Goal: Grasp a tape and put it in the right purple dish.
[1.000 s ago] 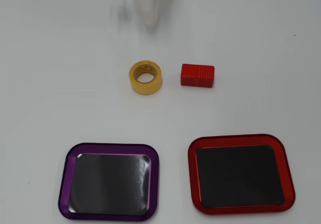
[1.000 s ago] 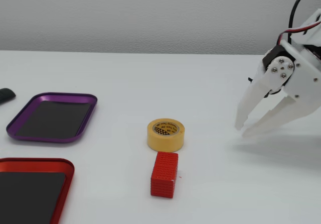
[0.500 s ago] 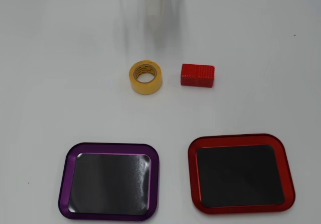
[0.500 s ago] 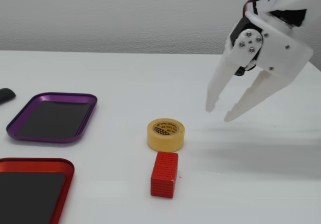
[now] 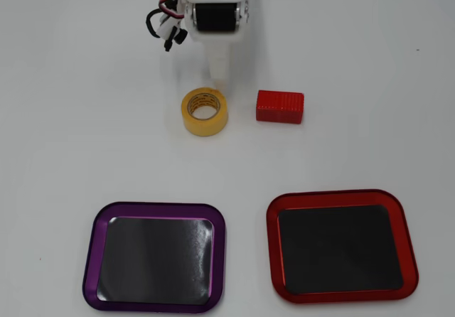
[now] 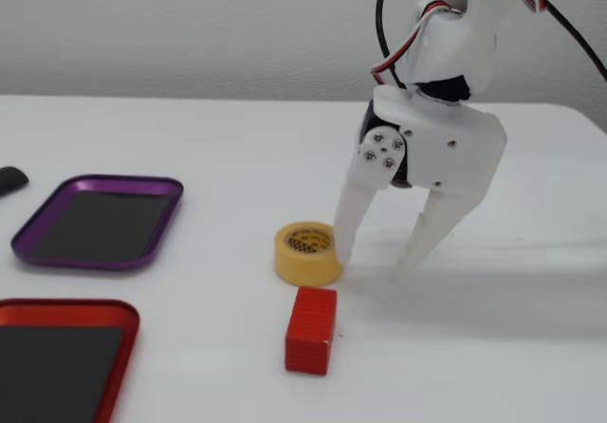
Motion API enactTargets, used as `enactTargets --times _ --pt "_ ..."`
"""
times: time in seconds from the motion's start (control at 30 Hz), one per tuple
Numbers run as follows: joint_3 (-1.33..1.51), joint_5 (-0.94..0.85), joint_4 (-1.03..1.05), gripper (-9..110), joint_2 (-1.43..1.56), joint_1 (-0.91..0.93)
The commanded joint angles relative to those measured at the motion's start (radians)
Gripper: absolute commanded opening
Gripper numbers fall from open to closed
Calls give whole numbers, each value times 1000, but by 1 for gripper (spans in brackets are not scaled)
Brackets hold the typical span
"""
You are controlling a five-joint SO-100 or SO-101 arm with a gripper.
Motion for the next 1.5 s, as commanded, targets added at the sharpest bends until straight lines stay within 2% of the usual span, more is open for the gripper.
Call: enactTargets --times 0.0,0.4,0.7,0.8,1.47 --pt "-46 -8 -11 13 -2 3" --pt "-155 -8 67 13 2 2" --pt "-160 -9 51 13 -15 103" --pt "-143 -21 -15 13 -15 124" --pt "-35 -61 -75 13 -18 110"
